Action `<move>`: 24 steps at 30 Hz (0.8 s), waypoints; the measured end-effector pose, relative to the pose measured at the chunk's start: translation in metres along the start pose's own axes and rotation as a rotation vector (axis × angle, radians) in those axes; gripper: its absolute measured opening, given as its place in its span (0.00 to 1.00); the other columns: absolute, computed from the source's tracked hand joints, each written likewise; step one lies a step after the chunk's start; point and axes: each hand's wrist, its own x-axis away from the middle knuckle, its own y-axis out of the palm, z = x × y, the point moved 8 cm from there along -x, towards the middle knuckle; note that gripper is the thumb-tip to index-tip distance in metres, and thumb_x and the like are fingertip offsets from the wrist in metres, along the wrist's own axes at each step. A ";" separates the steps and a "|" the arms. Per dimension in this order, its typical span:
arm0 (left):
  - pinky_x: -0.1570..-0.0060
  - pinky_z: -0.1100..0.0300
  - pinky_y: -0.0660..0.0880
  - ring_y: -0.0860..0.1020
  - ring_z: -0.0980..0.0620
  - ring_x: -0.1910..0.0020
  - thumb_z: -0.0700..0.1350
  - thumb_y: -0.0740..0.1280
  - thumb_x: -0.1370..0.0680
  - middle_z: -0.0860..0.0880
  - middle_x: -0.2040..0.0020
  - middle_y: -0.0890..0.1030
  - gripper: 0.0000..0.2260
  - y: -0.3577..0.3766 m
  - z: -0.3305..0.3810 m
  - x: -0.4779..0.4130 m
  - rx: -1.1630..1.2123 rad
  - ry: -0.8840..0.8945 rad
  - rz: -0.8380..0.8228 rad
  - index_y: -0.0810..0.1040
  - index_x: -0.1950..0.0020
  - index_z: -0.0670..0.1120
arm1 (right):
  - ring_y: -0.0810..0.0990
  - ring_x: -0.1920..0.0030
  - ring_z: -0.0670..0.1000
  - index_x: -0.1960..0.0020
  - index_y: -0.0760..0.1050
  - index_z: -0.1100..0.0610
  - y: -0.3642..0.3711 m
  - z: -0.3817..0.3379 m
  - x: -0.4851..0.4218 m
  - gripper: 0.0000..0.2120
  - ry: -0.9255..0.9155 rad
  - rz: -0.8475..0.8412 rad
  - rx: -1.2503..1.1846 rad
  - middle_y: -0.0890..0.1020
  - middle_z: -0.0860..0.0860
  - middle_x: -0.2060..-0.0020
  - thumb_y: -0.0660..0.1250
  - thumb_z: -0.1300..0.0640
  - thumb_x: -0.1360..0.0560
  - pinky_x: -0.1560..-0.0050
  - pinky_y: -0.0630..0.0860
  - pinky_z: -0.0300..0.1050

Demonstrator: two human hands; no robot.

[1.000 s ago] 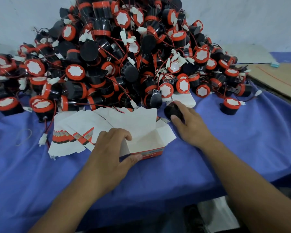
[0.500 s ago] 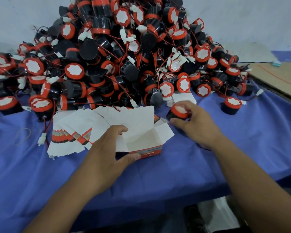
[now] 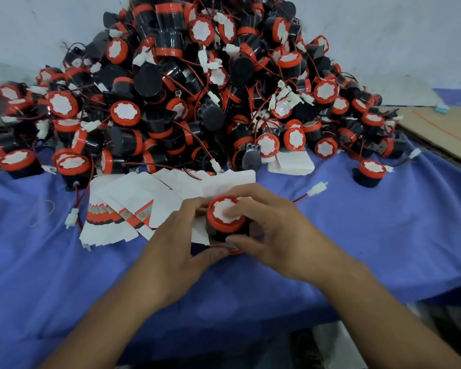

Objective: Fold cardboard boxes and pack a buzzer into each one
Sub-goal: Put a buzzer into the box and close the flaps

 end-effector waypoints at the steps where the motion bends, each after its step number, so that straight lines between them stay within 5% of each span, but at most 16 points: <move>1: 0.45 0.67 0.70 0.72 0.67 0.39 0.66 0.70 0.31 0.73 0.39 0.72 0.28 0.000 -0.001 0.000 0.002 0.003 -0.004 0.58 0.37 0.76 | 0.77 0.39 0.53 0.39 0.80 0.60 -0.001 0.003 0.000 0.16 0.016 0.006 0.001 0.76 0.53 0.36 0.76 0.59 0.26 0.41 0.76 0.48; 11: 0.42 0.67 0.69 0.70 0.67 0.37 0.67 0.67 0.27 0.74 0.37 0.69 0.28 0.003 0.004 -0.002 -0.050 0.086 -0.027 0.56 0.33 0.76 | 0.77 0.49 0.50 0.44 0.80 0.58 -0.004 0.012 0.003 0.12 0.087 0.059 -0.023 0.76 0.51 0.44 0.76 0.60 0.26 0.50 0.76 0.44; 17: 0.38 0.63 0.70 0.72 0.63 0.36 0.69 0.66 0.28 0.67 0.35 0.72 0.30 0.004 0.000 -0.003 -0.069 0.071 -0.036 0.59 0.29 0.69 | 0.75 0.51 0.54 0.48 0.77 0.59 -0.002 0.008 0.001 0.12 0.107 0.077 -0.010 0.75 0.50 0.48 0.75 0.62 0.29 0.52 0.76 0.51; 24: 0.42 0.64 0.69 0.72 0.59 0.41 0.69 0.59 0.27 0.64 0.39 0.72 0.27 0.010 -0.006 -0.001 -0.179 0.074 -0.072 0.68 0.32 0.59 | 0.74 0.59 0.47 0.56 0.81 0.59 -0.005 0.010 -0.002 0.08 0.139 0.087 0.051 0.77 0.50 0.52 0.69 0.71 0.29 0.59 0.73 0.42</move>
